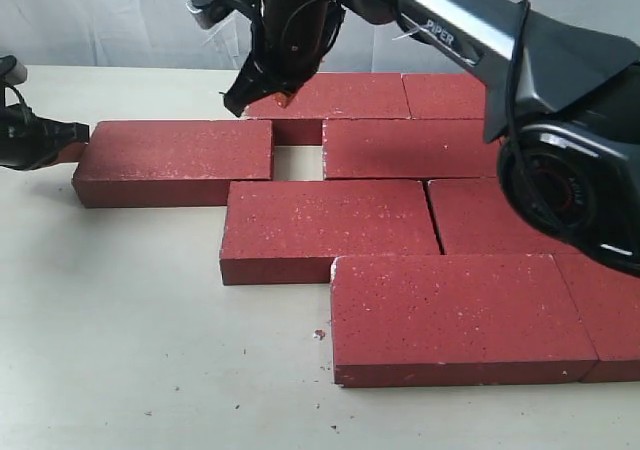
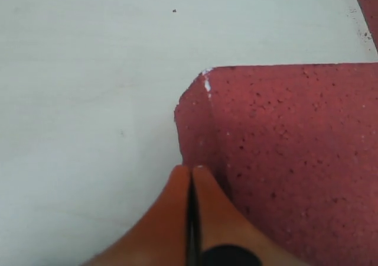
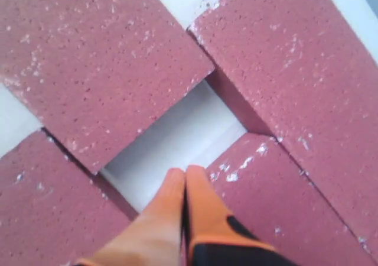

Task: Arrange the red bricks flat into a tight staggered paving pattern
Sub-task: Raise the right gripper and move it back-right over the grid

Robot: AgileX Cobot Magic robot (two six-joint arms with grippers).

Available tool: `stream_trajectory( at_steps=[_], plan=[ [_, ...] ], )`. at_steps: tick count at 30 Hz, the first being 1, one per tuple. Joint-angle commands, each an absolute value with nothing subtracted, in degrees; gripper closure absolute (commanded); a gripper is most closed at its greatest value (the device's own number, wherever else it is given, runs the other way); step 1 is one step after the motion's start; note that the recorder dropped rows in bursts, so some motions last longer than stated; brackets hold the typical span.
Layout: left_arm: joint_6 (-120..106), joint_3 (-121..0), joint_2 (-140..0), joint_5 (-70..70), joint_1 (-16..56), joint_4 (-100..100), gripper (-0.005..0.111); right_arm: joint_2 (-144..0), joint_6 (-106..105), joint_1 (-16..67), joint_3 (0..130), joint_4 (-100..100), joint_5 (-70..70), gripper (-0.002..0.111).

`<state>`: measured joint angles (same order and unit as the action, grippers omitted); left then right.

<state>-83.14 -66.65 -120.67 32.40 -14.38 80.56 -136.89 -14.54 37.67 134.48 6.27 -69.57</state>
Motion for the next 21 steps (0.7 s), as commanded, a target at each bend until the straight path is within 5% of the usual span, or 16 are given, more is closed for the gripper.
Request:
stream_trajectory(
  at_steps=[1, 7, 21],
  plan=[
    [-83.07, -66.78, -120.08, 33.91, -14.12, 80.96, 0.107, -130.94, -14.36, 37.16, 123.33, 5.95, -69.96, 0.109],
    [-83.07, -66.78, -120.34, 35.02, -14.12, 80.96, 0.107, -121.82, -14.45, 35.75, 107.20, 7.73, -69.96, 0.109],
    [-83.07, -66.78, -122.16, 36.27, -14.12, 81.73, 0.107, -98.97, -11.94, 21.93, 75.30, 12.17, -42.10, 0.109]
  ],
)
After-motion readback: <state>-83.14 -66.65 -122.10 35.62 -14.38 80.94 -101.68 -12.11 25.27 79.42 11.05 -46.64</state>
